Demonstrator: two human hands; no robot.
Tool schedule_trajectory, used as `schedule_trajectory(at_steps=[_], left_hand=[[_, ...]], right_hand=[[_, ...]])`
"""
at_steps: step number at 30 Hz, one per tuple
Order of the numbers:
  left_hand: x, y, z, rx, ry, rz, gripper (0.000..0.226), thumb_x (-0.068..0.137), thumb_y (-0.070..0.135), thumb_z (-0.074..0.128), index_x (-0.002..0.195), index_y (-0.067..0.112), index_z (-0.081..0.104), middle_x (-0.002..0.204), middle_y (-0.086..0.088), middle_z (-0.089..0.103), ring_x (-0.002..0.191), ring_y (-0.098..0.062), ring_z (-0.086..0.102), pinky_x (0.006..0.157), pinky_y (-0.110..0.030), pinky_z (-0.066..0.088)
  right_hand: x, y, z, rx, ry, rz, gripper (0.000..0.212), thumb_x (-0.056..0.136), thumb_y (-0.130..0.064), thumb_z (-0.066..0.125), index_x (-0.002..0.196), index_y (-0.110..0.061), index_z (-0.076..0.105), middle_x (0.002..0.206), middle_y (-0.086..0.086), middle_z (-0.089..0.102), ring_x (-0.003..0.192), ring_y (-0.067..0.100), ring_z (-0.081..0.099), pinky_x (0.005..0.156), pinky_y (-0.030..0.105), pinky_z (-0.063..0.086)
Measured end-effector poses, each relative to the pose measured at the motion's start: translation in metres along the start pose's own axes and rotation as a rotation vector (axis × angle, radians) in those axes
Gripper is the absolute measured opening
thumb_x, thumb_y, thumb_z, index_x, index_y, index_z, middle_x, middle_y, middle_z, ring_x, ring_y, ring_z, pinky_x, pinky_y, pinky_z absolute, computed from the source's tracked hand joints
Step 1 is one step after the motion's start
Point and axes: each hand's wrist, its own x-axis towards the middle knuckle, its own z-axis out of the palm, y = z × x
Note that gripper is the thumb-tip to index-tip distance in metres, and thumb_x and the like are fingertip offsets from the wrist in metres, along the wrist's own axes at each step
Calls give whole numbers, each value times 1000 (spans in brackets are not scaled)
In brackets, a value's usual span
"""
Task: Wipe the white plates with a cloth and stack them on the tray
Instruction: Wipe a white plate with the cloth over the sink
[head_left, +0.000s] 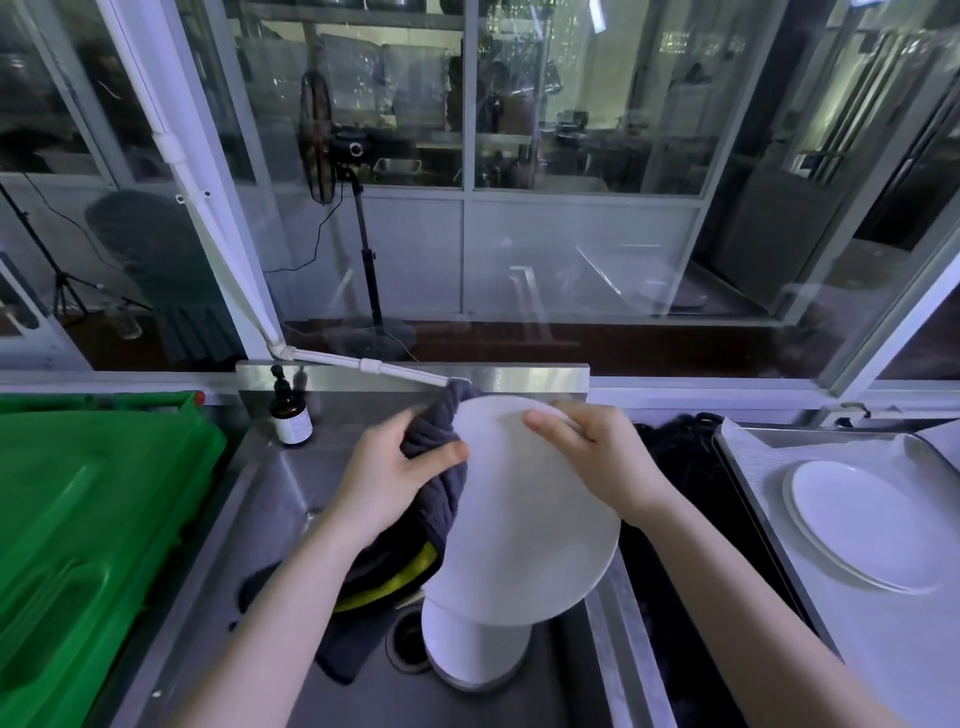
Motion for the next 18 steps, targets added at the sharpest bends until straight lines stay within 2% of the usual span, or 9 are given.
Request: schedule_trajectory(at_steps=[2,3,5,7,10,13,14,16,18], left_hand=[[-12,-15,9,-251,185,-153,16,78,26,78,86,19,66,71,6,71,75,-17,65,68,-29,51],[-16,-22,13,-343,246,-238,13,84,20,76,87,14,65,70,3,70,75,-22,65,65,-31,51],[-20,-32,16,-370,276,-338,8,88,15,71,89,11,65,73,0,72,77,-24,67,66,-30,52],[-17,-35,8,-248,224,-292,8,86,17,74,88,16,66,77,5,74,79,-14,69,68,-24,53],[-3,-24,-4,80,23,-44,22,76,20,84,82,27,64,78,23,72,71,11,63,63,-7,44],[9,-10,-3,255,-193,32,31,64,35,89,85,25,69,82,11,74,69,10,59,65,-12,44],[11,-9,-2,266,-189,31,32,64,36,89,88,25,70,82,9,74,71,8,59,67,-14,45],[7,-15,-2,186,-46,36,23,74,23,86,85,30,68,75,16,72,71,11,62,64,-11,46],[-7,-25,3,-119,132,-78,19,83,16,78,74,27,66,65,12,68,60,1,62,57,-14,48]], right_hand=[[-5,5,4,264,177,135,42,97,-41,62,77,-5,65,63,-1,49,57,12,44,56,29,35],[-7,7,8,335,244,180,36,97,-41,61,80,-11,70,65,0,54,59,12,49,57,30,38],[-12,9,14,271,263,196,31,98,-41,60,81,-19,72,66,1,60,61,13,54,58,31,42],[-13,11,12,172,204,179,40,98,-41,60,74,-9,63,63,3,54,60,15,49,59,33,39],[-8,1,8,-75,23,71,54,97,-41,60,68,0,42,60,3,37,55,13,33,55,31,27],[-3,-12,14,-238,-120,-114,52,98,-34,62,62,-8,34,59,0,29,54,9,25,53,27,21],[-2,-13,13,-247,-117,-126,53,98,-34,63,62,-7,35,59,1,30,54,9,26,53,27,22],[-3,-8,9,-151,-39,-43,55,96,-40,63,67,2,43,60,3,35,56,12,31,56,32,26],[-7,0,8,120,122,118,51,96,-44,62,74,2,57,62,4,44,58,16,41,58,32,32]])
